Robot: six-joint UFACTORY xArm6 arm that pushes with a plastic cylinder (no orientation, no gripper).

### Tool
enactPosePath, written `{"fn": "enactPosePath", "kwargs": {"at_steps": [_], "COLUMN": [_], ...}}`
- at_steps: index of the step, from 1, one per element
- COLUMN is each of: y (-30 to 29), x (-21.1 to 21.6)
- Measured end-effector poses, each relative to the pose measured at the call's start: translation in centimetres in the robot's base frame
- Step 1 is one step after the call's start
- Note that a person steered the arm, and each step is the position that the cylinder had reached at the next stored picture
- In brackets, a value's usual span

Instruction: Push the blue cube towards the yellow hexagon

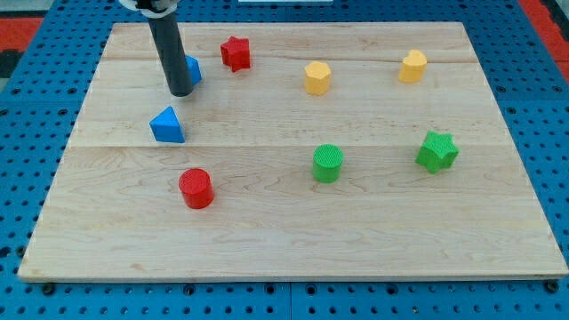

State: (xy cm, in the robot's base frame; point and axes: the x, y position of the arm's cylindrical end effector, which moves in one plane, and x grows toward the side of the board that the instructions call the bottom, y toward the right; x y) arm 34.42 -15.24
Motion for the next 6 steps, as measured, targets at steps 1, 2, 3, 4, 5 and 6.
{"fn": "enactPosePath", "kwargs": {"at_steps": [1, 2, 3, 4, 5, 6], "y": [-5.0, -6.2, -2.1, 2.5, 6.2, 6.5], "x": [-1.4, -4.5, -5.1, -2.7, -0.5, -0.4]}}
